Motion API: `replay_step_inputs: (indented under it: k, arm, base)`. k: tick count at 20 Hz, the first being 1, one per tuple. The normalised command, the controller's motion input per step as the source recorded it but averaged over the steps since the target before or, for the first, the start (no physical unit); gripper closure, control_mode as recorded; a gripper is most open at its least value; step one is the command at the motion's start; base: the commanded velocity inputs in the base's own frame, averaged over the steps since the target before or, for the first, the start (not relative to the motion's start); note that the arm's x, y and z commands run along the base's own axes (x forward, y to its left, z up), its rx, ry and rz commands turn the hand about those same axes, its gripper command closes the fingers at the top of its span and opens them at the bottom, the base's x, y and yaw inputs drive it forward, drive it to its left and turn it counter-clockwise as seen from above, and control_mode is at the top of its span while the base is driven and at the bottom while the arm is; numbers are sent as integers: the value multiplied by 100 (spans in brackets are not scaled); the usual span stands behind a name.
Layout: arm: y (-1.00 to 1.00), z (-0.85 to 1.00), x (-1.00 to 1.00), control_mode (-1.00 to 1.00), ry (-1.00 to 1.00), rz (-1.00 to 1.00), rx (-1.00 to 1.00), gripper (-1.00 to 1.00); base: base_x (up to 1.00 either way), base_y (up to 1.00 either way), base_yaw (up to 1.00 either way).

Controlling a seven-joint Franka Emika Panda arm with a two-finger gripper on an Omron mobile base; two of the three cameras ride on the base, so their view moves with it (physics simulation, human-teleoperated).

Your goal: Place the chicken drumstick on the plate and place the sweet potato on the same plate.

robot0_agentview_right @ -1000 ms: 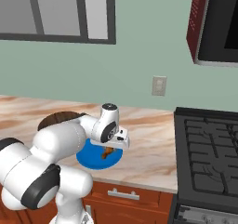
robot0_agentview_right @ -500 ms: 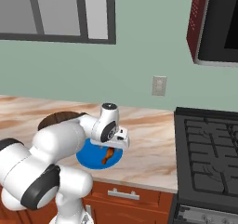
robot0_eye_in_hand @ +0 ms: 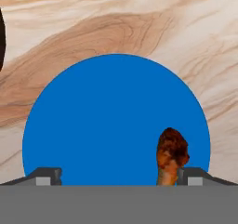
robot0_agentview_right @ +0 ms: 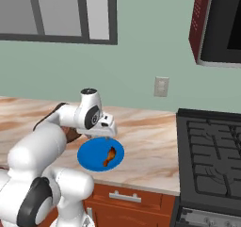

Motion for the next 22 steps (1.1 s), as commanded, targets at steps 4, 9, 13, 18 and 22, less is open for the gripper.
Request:
replay_step_inputs:
  k: [4, 9, 13, 18, 22]
  arm:
    - [69, 43, 0, -100, 0, 0, -3, -100]
    - [62, 35, 0, -100, 0, 0, 0, -100]
    - [64, 25, 0, -100, 0, 0, 0, -100]
    - [70, 4, 2, -100, 0, 0, 0, -100]
    - [64, -2, 2, -100, -4, 0, 0, -100]
  base:
    - [0, 0, 0]
    - [0, 0, 0]
    - [0, 0, 0]
    - [0, 0, 0]
    - [0, 0, 0]
